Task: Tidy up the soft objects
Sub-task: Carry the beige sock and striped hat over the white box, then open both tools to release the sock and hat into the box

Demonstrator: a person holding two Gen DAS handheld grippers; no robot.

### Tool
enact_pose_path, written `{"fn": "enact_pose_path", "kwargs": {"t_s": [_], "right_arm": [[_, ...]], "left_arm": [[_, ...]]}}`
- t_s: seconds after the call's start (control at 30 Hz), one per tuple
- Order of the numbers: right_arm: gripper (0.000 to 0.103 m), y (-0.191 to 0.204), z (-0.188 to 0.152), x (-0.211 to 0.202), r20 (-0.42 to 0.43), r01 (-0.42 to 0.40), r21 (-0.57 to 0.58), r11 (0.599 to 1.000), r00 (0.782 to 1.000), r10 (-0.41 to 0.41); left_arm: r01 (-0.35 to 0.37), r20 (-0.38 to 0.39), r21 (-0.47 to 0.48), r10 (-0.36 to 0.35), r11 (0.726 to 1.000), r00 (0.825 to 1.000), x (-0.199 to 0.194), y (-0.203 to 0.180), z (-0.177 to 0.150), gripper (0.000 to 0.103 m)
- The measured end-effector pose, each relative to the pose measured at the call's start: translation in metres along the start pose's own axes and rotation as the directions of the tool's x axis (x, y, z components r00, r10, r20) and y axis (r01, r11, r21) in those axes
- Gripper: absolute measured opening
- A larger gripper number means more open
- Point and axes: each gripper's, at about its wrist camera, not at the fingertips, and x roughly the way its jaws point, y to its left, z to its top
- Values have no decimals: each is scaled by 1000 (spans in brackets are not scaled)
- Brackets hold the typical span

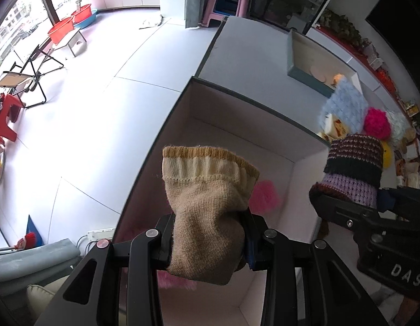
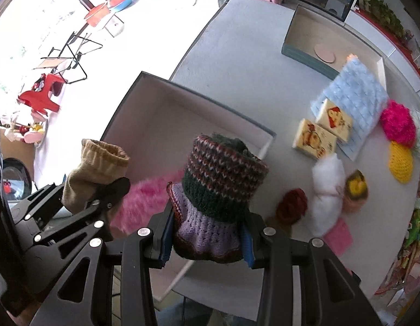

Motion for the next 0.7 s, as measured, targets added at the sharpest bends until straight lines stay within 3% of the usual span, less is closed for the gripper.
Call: {"fn": "enact_pose_path", "kwargs": {"t_s": [0.3, 0.7], "right_arm": [[44, 4, 23, 25, -26, -4, 3, 1000, 1000, 5], [44, 9, 29, 46, -67, 16, -34, 999, 998, -19]], "left_arm": [[-39, -37, 10, 39, 999, 999, 29, -1, 16, 38], [-51, -74, 11, 52, 999, 996, 45, 3, 13, 38]]}}
